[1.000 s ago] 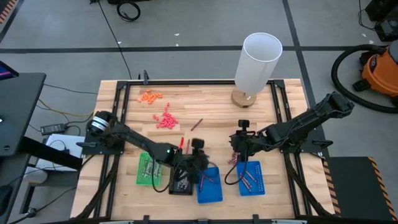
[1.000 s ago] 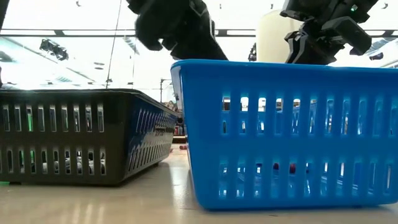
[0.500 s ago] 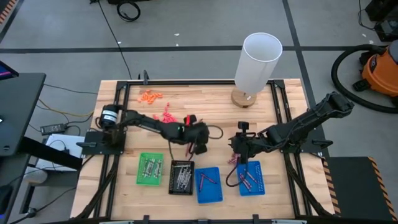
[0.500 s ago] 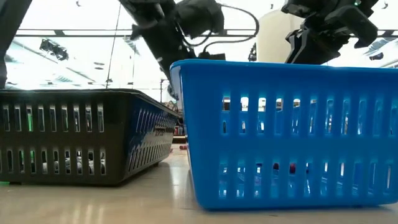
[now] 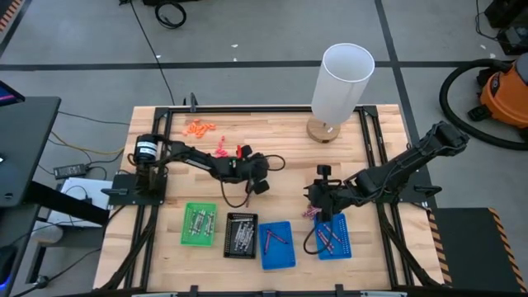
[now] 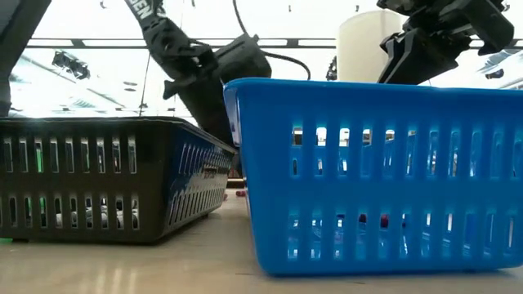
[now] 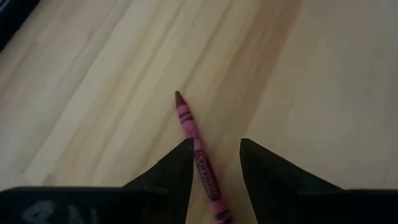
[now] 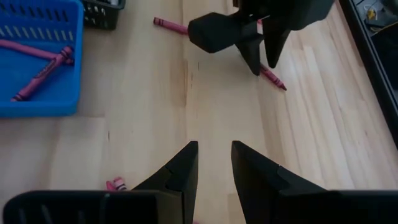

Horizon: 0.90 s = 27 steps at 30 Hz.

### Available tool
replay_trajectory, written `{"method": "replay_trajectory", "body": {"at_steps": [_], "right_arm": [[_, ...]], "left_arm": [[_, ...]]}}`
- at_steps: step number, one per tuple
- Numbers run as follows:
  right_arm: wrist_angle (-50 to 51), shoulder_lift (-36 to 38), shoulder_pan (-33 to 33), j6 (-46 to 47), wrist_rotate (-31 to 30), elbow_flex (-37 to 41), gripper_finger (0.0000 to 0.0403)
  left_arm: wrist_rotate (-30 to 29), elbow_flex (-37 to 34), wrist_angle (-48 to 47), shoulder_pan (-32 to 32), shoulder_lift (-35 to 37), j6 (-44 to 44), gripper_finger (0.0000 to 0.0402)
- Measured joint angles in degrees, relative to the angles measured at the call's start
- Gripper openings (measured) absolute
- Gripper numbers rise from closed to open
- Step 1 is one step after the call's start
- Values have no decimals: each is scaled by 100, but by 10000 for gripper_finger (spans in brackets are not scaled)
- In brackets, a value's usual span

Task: Sort crayons
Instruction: Put the red crayon into the left blue bin

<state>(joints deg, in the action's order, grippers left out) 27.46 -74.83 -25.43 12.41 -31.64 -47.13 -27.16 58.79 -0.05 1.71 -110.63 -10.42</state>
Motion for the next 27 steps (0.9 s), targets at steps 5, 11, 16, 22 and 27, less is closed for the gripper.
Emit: {"method": "replay_trajectory", "body": {"at_steps": [5,11,16,22,27], "right_arm": [[-1,0,-39,78,-26,0,105],[-3,0,-37,96,-29,0,105],[0,0,-37,84,-43,0,105],[-1,0,-37,-43,-83,0,105],[-1,0,-33,-44,-86,0,105]], "left_arm": [[284,-588,826,139,38,-251,142],[945,-1108,1556,308,51,-551,129],[955,-1107,1582,243,38,-419,63],[843,-1011,1588,101,20,-334,16],[599,-1006,1463,-165,203,-211,17]]}}
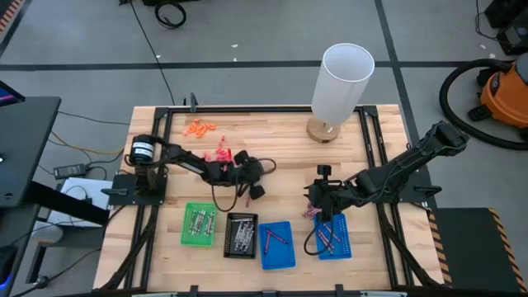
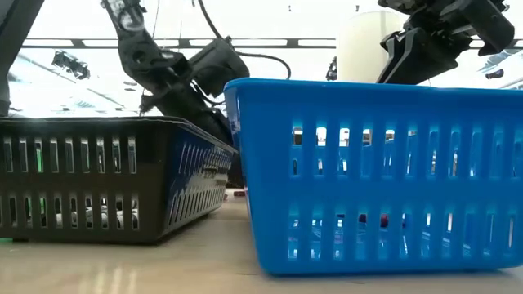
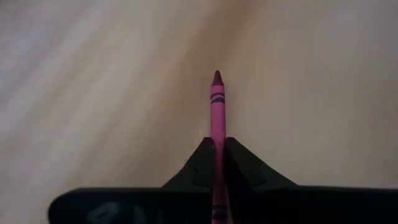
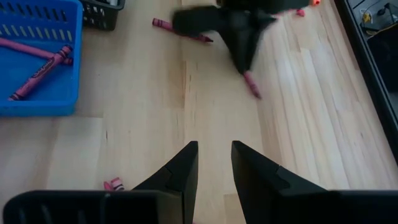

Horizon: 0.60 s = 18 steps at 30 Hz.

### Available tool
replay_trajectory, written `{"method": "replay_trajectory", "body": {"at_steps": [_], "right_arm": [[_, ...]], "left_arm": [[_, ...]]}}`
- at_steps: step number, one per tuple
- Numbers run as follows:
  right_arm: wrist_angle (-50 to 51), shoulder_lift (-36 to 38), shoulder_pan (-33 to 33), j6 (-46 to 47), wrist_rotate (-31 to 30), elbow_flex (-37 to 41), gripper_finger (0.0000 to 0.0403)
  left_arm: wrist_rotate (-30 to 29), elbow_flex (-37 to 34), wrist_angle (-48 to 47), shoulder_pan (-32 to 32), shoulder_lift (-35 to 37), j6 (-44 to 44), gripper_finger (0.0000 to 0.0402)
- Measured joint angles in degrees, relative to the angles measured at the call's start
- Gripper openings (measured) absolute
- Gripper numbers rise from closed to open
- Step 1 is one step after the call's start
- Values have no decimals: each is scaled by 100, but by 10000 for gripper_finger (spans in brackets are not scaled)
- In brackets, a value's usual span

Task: Sort crayons
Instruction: Put the red crayon into the left blue bin

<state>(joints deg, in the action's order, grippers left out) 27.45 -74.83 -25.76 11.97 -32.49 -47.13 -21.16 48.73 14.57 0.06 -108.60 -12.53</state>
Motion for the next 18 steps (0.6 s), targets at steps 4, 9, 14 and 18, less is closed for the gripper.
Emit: {"method": "replay_trajectory", "body": {"at_steps": [4,9,14,18], "right_arm": [[6,0,9,-26,-72,0,105],[25,0,59,-58,-68,0,105],[220,0,55,72,-66,0,105],[310,0,55,93,-67,0,105]], "left_arm": [[115,-22,-51,-199,389,184,17],[-18,-10,45,-453,893,428,17],[576,2,481,-903,1145,1395,17],[1815,5,1131,-1301,1110,2167,17]]}}
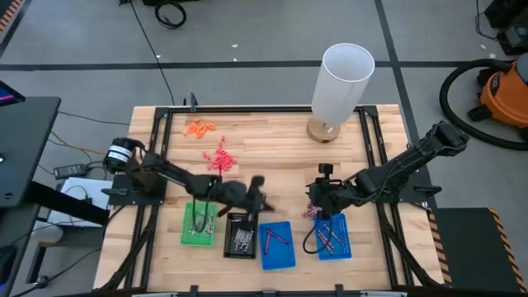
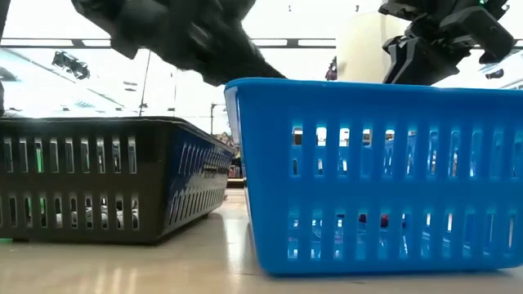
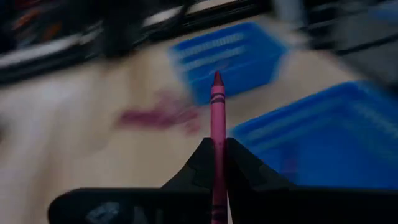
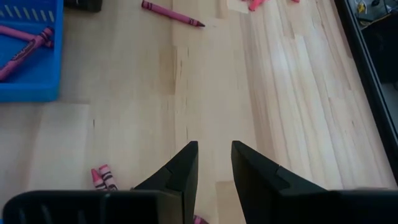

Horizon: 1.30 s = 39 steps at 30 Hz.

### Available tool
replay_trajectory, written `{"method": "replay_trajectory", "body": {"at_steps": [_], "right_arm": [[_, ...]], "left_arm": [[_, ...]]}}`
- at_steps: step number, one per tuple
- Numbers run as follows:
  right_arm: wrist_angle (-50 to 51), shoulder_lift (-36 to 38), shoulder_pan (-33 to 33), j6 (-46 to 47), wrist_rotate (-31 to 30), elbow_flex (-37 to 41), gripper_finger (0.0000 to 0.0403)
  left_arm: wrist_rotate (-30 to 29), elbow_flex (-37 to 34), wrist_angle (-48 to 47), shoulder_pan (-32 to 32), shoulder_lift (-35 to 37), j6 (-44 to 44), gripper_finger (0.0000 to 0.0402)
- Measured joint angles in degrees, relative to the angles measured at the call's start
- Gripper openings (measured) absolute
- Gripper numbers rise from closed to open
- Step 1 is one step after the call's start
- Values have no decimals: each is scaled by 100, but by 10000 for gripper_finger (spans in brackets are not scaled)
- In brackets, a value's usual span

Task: Sort crayons
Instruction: Put the red crayon into the left blue bin

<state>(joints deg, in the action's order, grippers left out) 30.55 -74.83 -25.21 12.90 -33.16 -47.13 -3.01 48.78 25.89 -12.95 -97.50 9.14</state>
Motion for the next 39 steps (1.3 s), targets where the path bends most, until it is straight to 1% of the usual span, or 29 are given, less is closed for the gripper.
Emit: {"method": "replay_trajectory", "body": {"at_steps": [2,4,7,9,11,13,19,22,25,28,31,34,39], "right_arm": [[0,0,0,-31,9,0,105],[0,0,2,-50,17,0,105],[2,0,0,-69,19,0,105],[-2,-2,4,-82,20,0,105],[-23,0,10,-91,20,0,105],[-35,-4,15,-104,21,1,105],[-48,-4,22,-218,36,0,105],[-64,-2,22,-244,65,0,105],[-93,-2,22,-242,97,0,105],[-122,-2,18,-271,104,0,105],[-129,-2,17,-388,88,0,105],[-142,-2,38,-498,-17,1,105],[-242,-2,167,-652,-25,0,105]], "left_arm": [[224,2,97,-195,-16,225,17],[222,2,182,-338,-48,328,17],[225,5,271,-493,-113,324,17],[266,215,262,-574,-285,186,17],[270,474,-147,-664,-437,108,17],[270,901,-584,-742,-691,118,17],[339,2167,-2454,-891,-1374,184,19],[339,2464,-2917,-885,-1507,180,40],[243,2513,-2908,-885,-1495,198,81],[48,2497,-3023,-918,-1438,167,123],[-360,2499,-3277,-922,-1342,141,150],[-893,2491,-3665,-915,-1214,114,157],[-1914,2496,-4111,-916,-890,92,151]]}}
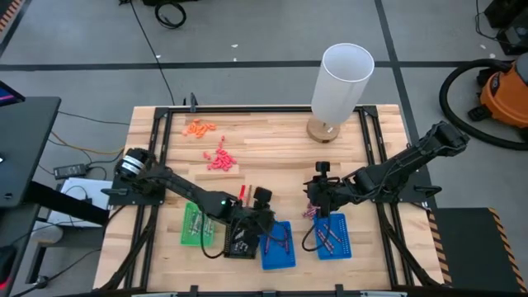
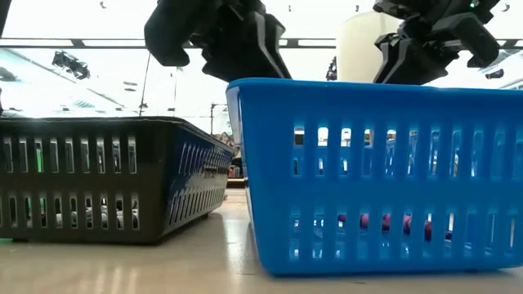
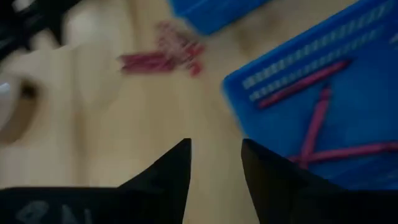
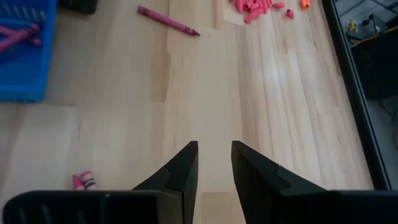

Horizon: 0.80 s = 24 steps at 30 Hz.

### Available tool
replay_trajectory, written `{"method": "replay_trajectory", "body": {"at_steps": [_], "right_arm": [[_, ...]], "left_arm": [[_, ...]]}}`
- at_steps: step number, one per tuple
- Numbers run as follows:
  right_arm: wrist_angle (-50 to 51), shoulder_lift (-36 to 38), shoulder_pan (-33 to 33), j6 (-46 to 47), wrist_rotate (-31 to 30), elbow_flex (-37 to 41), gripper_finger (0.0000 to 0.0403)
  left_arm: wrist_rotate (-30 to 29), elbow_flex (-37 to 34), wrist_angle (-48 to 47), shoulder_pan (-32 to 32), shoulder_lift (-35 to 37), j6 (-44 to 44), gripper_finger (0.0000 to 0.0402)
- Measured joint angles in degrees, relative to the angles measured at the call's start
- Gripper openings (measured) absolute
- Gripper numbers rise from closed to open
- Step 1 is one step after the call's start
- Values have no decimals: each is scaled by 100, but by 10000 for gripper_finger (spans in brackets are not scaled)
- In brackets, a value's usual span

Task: Sort crayons
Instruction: Put the red crayon into the left blue bin

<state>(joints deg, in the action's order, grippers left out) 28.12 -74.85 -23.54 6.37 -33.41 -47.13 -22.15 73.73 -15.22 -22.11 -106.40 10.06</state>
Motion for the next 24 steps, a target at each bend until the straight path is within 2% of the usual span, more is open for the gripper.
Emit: {"method": "replay_trajectory", "body": {"at_steps": [5,9,17,24], "right_arm": [[-89,0,77,-48,-35,2,105],[-214,0,80,-103,-153,2,105],[-750,2,80,-195,-317,176,105],[-1824,0,86,-404,-627,746,105]], "left_arm": [[-651,-398,-171,39,383,-313,142],[-1281,-853,-275,204,571,-985,142],[-1364,-1463,-209,445,707,-2143,142],[-1461,-1602,-333,496,764,-2780,142]]}}
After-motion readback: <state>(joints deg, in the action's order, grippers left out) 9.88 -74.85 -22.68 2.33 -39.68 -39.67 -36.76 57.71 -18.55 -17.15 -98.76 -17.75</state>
